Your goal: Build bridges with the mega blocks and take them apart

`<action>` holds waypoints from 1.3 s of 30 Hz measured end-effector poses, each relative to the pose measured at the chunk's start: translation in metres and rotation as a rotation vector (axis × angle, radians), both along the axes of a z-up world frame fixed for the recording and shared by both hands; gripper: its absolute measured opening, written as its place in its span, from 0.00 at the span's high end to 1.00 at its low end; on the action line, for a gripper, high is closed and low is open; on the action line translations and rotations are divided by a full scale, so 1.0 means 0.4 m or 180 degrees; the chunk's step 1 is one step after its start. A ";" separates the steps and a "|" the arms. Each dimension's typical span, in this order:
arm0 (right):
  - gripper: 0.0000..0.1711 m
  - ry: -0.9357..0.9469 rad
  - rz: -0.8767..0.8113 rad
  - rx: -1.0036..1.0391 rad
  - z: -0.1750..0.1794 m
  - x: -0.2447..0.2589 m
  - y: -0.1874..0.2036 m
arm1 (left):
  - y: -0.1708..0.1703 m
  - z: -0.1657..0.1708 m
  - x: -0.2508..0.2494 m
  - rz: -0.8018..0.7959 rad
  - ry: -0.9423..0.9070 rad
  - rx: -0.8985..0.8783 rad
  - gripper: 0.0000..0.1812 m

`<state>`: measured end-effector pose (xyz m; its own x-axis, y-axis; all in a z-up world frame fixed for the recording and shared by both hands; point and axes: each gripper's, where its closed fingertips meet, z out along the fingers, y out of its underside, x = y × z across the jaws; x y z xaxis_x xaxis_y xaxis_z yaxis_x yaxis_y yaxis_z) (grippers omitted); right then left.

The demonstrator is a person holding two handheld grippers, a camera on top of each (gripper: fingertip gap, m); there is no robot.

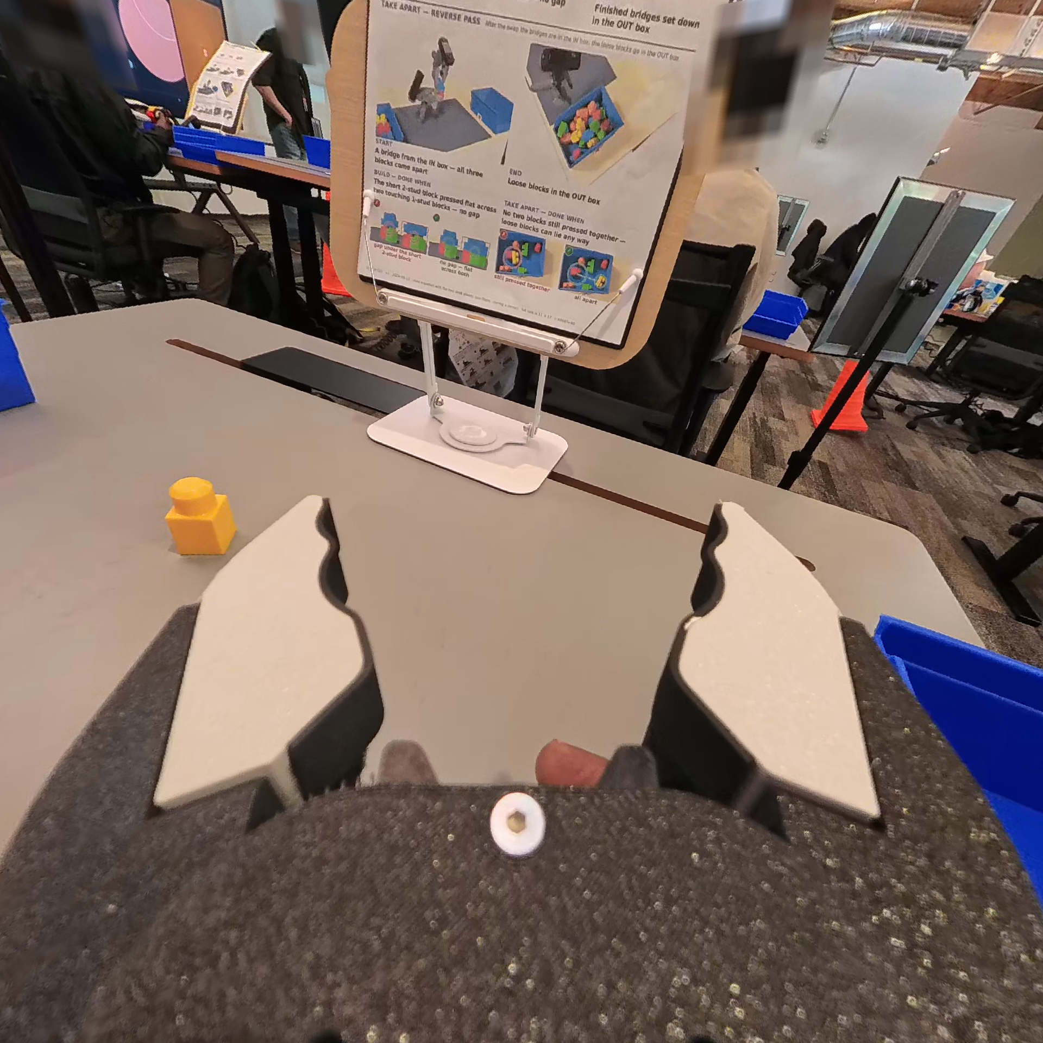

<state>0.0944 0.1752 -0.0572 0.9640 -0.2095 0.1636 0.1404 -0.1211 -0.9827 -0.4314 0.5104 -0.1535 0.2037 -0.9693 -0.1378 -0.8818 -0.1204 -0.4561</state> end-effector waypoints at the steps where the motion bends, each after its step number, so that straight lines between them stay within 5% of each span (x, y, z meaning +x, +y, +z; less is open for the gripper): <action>1: 0.30 -0.0003 0.0000 0.0002 0.001 0.000 0.000 | 0.004 0.022 0.011 0.0004 -0.0171 0.0069 0.81; 10: 0.30 0.0012 0.0019 0.0007 -0.003 -0.002 0.001 | -0.031 0.178 0.131 -0.0129 -0.1355 0.0313 0.81; 21: 0.30 0.0012 -0.0016 0.0004 -0.003 0.008 -0.015 | -0.067 0.190 0.205 -0.0302 -0.1448 0.0314 0.81; 29: 0.30 0.0029 -0.0021 0.0004 -0.009 0.013 -0.017 | 0.015 0.127 0.070 0.0201 -0.1184 0.0279 0.81; 39: 0.30 0.0015 0.0014 -0.0016 -0.009 0.003 -0.005 | 0.018 -0.086 -0.075 0.0859 -0.0300 -0.0378 0.80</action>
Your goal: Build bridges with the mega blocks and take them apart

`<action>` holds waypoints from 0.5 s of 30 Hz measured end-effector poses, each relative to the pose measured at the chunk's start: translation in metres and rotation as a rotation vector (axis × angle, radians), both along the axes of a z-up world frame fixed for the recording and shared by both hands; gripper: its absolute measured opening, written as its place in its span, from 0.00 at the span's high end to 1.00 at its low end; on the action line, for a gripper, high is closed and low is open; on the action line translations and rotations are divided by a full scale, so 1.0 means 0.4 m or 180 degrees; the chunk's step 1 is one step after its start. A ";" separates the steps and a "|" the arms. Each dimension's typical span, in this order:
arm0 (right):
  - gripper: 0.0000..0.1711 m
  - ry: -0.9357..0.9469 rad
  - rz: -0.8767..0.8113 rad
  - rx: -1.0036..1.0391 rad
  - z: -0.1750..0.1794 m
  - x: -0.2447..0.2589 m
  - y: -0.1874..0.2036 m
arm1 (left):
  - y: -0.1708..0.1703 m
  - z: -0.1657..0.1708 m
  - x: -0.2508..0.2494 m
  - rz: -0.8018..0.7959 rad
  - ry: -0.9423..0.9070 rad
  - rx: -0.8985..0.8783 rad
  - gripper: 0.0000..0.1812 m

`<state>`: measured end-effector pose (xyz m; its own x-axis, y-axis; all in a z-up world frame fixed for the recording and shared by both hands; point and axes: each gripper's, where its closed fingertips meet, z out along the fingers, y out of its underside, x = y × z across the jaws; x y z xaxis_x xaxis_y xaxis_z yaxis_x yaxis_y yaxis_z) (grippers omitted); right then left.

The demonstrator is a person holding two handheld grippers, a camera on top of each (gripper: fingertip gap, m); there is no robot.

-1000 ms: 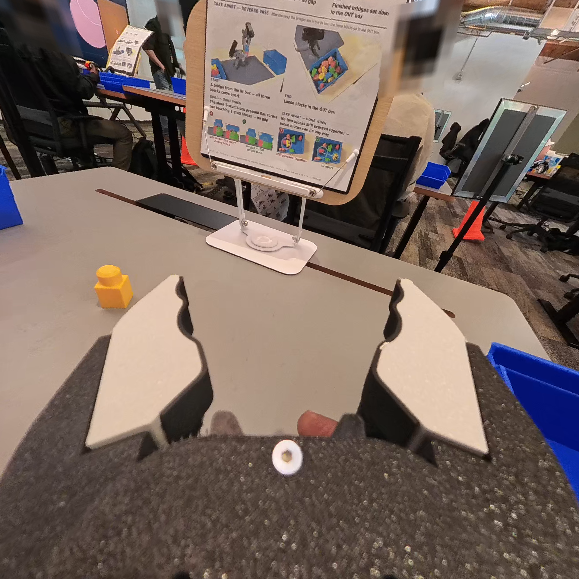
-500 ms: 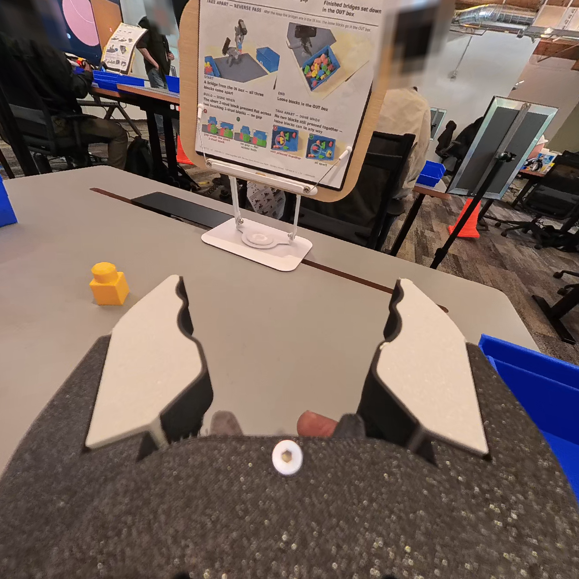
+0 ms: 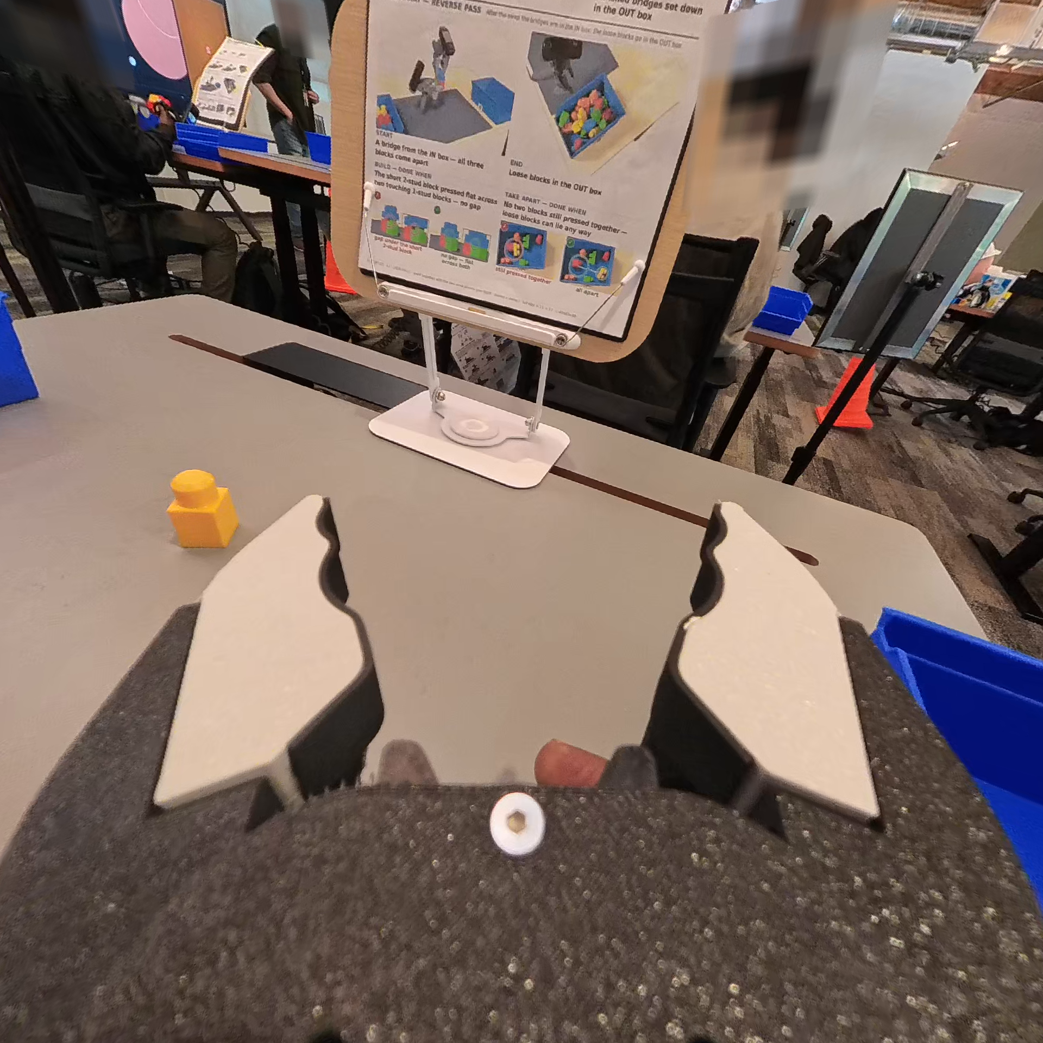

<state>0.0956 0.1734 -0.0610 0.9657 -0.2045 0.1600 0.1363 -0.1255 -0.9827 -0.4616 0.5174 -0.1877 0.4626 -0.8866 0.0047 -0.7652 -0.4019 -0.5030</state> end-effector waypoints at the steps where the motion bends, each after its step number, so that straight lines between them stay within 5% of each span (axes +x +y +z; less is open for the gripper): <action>1: 0.30 -0.0003 -0.0003 -0.0001 0.001 0.000 0.000 | -0.004 -0.013 -0.005 0.0014 0.0023 -0.0045 0.81; 15: 0.30 -0.0023 0.0006 -0.0008 0.005 -0.007 0.002 | -0.031 -0.059 -0.036 0.0118 0.0185 -0.0410 0.77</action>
